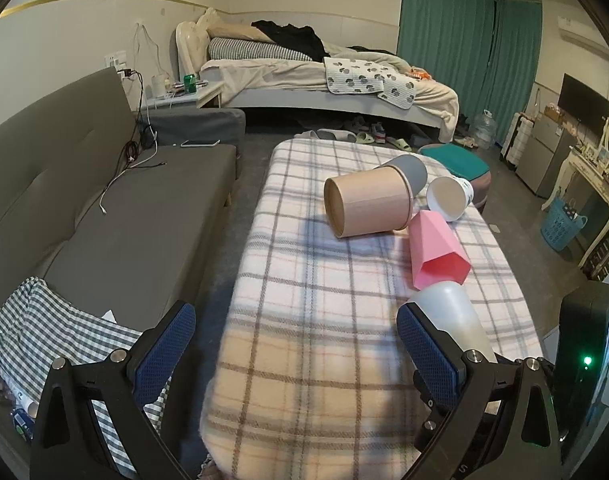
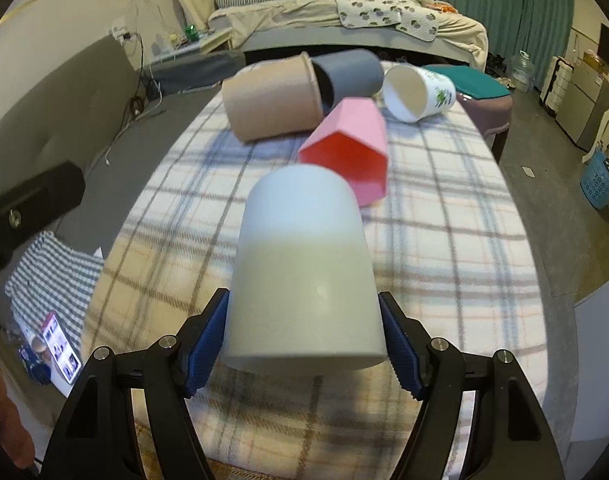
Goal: Flip cup upside down
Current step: 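Lift the white cup with the right tool and pass it to the left tool, then rotate the white cup with the left tool and set it upside down on the table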
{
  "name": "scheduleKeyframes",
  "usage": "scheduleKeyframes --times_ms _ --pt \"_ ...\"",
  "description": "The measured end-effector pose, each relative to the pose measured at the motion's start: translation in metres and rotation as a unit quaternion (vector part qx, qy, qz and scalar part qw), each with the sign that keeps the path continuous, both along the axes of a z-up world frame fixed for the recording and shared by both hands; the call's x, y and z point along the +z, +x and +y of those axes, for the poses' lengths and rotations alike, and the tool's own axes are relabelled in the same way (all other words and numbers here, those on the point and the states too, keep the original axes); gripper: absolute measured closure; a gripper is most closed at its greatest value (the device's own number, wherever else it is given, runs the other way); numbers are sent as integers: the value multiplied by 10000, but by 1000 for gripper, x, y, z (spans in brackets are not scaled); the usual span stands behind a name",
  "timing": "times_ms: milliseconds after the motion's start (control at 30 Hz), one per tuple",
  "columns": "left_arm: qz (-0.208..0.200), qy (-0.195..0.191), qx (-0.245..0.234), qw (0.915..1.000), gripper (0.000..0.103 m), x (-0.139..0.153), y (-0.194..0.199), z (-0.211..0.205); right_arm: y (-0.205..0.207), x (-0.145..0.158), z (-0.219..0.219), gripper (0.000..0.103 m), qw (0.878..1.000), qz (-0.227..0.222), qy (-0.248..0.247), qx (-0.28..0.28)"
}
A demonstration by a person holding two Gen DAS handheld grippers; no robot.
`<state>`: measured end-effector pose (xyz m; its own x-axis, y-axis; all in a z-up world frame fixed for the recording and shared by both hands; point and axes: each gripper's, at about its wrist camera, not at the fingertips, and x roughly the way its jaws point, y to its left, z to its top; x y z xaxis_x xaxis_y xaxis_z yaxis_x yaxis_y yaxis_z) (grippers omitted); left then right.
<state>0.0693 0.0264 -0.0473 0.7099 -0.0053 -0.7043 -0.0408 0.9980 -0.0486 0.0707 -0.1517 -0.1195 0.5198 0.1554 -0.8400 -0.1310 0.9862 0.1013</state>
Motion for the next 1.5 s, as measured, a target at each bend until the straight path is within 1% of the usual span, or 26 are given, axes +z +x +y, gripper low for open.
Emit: scheduleKeyframes --times_ms 100,133,200,267,333,433,533,667,733,833,933,1033,1067,1133,1167,1200,1233,1267,1333,1433,1500 --pt "34 1 13 10000 0 -2 2 -1 0 0 -2 30 10000 34 -16 47" --pt "38 11 17 10000 0 -2 3 -3 0 2 -3 21 10000 39 -42 30" --pt "48 7 45 10000 0 -1 4 -3 1 4 -8 9 9999 150 -57 13" --pt "91 -48 44 9999 0 1 6 -5 -6 12 -15 9 9999 140 48 17" --pt "209 -65 64 9997 0 3 10 -7 -15 22 -21 9 9998 9 120 132" --pt "426 -88 38 9990 0 4 17 -16 -25 35 -32 9 9996 -198 1 212" --pt "713 -214 -165 9971 0 3 26 -34 -31 44 -58 9 9989 -438 -154 79" --pt "1273 -198 -512 9903 0 -9 45 -74 -28 52 -101 9 9966 -711 -168 -386" --pt "1495 -182 -593 9868 0 -18 56 -89 -25 52 -119 9 9956 -739 -76 -573" --pt "1836 -133 -600 9811 1 -38 75 -106 -18 45 -146 9 9944 -655 177 -810" --pt "2102 -185 -591 9757 2 -54 86 -114 -14 36 -161 9 9942 -561 203 -892" --pt "2265 -239 -581 9720 2 -64 93 -116 -13 26 -169 9 9942 -476 263 -929" --pt "2310 -262 -569 9709 2 -67 95 -116 -12 23 -170 9 9942 -446 274 -941" --pt "2372 -347 -591 9690 8 -69 97 -115 -9 18 -173 9 9941 -399 303 -958" --pt "2403 -373 -610 9681 16 -70 97 -115 -9 16 -174 9 9941 -385 307 -966" --pt "2450 -507 -663 9659 23 -70 98 -114 -8 15 -175 9 9940 -372 326 -975" --pt "2486 -596 -687 9643 27 -69 98 -114 -8 14 -175 9 9939 -364 346 -978" --pt "2534 -724 -697 9621 28 -68 98 -112 -8 13 -175 9 9939 -363 342 -981" --pt "2523 -781 -723 9618 28 -65 99 -109 -8 13 -173 9 9939 -379 329 -977" --pt "2336 -798 -800 9657 28 -51 93 -107 -9 15 -171 9 9937 -390 318 -1004" --pt "2078 -715 -869 9717 29 -35 85 -107 -11 17 -171 9 9932 -414 365 -1027"
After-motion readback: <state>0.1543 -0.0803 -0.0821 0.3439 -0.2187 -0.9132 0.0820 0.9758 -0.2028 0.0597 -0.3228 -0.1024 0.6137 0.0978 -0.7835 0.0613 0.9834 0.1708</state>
